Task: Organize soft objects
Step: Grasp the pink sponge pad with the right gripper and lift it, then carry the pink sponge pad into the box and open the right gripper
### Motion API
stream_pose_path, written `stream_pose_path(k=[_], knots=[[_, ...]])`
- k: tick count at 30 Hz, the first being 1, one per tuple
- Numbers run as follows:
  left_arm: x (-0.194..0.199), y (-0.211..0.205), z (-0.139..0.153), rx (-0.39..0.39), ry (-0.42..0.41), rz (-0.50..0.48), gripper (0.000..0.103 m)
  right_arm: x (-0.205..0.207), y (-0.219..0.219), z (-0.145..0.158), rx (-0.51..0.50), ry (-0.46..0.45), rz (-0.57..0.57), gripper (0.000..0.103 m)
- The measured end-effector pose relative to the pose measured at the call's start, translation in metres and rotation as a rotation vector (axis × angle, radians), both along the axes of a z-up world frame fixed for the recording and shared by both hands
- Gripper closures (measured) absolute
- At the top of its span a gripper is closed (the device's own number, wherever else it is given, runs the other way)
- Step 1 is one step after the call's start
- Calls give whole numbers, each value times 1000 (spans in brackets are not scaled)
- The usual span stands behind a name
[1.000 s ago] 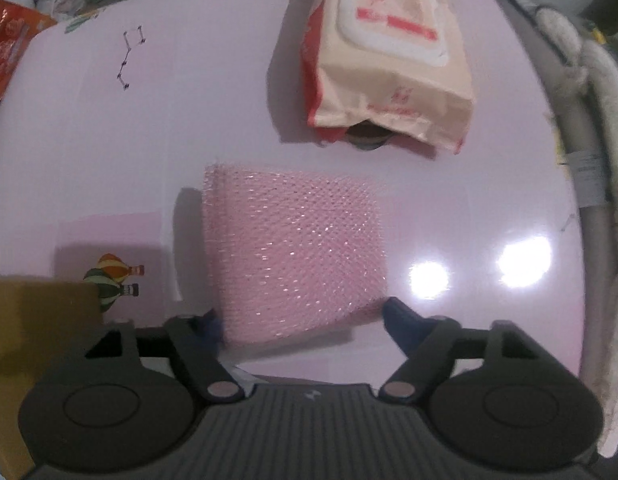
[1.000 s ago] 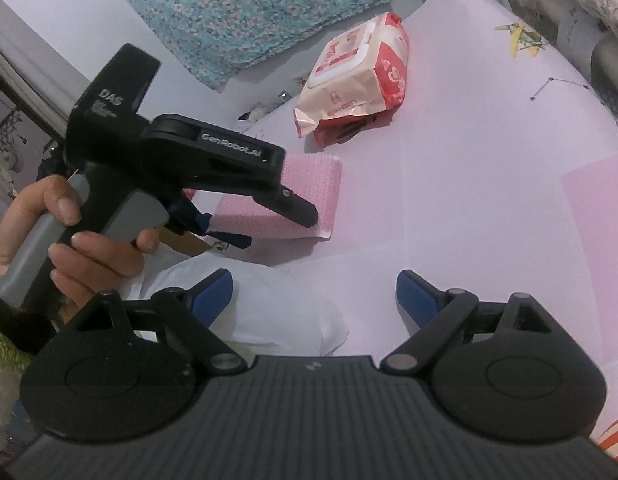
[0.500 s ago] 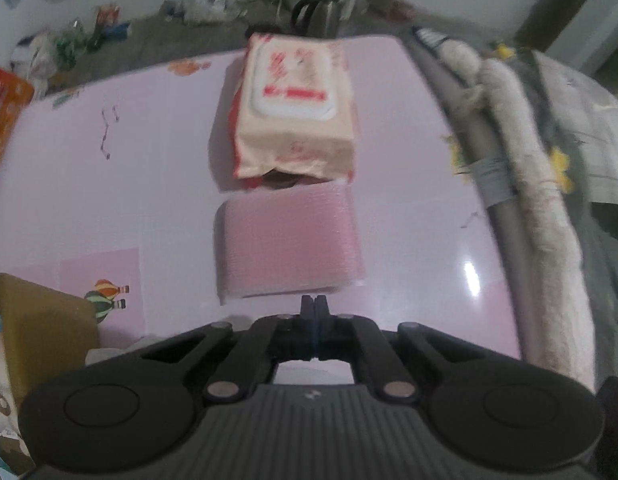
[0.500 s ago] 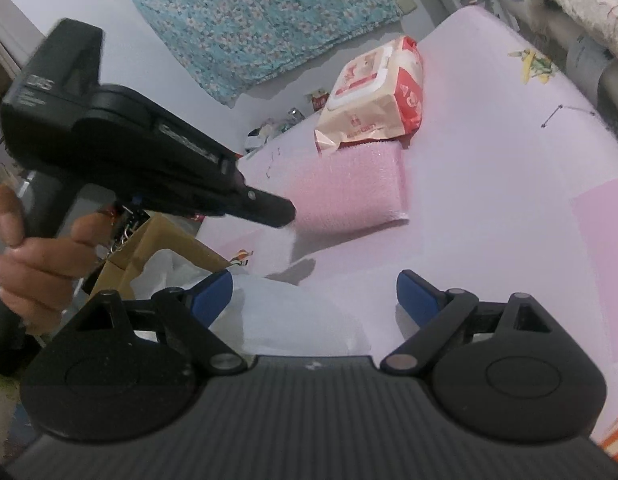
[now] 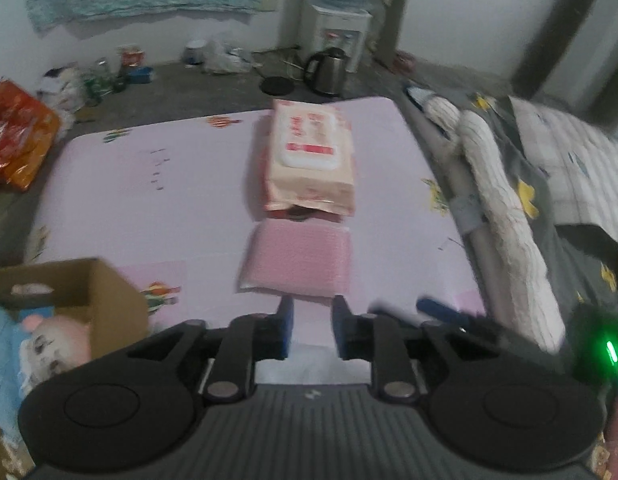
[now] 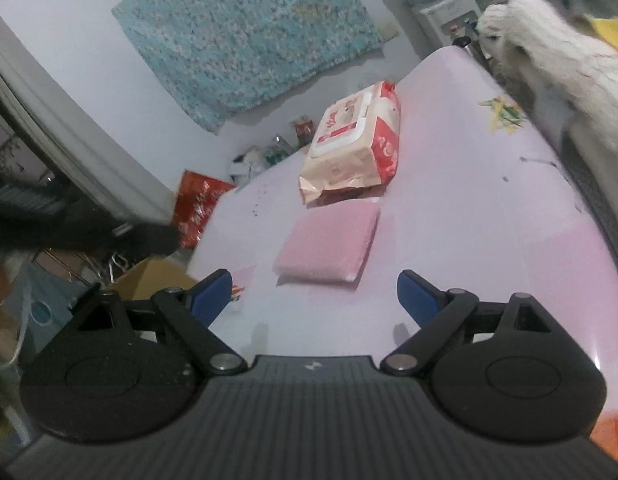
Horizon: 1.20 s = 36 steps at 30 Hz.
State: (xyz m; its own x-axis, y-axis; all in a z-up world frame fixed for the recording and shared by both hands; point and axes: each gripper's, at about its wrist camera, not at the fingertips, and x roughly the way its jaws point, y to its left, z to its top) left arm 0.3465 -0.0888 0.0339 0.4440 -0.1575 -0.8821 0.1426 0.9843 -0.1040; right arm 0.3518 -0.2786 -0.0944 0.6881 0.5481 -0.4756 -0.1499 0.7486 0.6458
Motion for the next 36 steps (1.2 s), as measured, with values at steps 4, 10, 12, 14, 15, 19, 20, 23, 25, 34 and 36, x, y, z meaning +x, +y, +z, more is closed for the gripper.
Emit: stream_pose_path(k=[4,10,12,14,15,19,20,23,25,34,36], knots=[[-12,36,14,-31,-19,50,70,62,17,-16,-49,102,-22,13],[-47,82,40,-54,-81,84,52,107,67,-28,-274,110,9,10],[-62,96,47,-71,-103,89,49,106,84,-26,-375,89,38,15],[-80,112,54,-94,-127,105,49,100,87,-24,-358,82,58,31],[-89,121,56,-106,-138,114,49,100,84,-22,-319,94,64,42],[-125,150,60,-161,-164,164,49,94,71,-18,-220,137,52,58],[-132,157,60,-174,-171,174,49,90,65,-18,-188,145,48,64],[-160,177,60,-196,-196,207,49,76,54,-11,-138,142,36,71],[-177,189,61,-212,-217,229,49,60,46,-2,-151,113,24,73],[-267,240,51,-264,-313,326,47,-37,2,77,-122,-92,-5,74],[-284,251,45,-264,-330,353,46,-68,3,109,-109,-161,40,74]])
